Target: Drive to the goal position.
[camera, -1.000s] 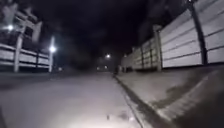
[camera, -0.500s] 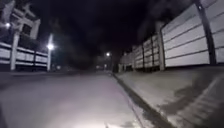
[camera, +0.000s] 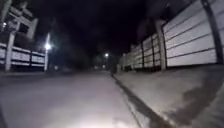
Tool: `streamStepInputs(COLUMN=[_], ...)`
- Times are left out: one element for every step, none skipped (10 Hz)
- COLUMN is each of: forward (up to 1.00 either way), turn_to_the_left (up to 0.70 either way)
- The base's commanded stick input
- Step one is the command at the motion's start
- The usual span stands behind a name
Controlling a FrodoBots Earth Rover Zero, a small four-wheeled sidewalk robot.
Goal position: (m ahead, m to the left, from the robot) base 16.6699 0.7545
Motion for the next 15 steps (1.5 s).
streamStepInputs(forward=[0.5, 0.5, 0.5, 0.5, 0.5, 0.5, 0.5, 0.5, 0.5, 0.5, 0.5, 0.5, 0.5, 0.5, 0.5], turn_to_the_left=[-0.01, -0.18, -0.46, 0.05, 0.05, 0.05, 0.05, 0.05, -0.04, -0.41, 0.05, 0.05, 0.05, 0.05, 0.05])
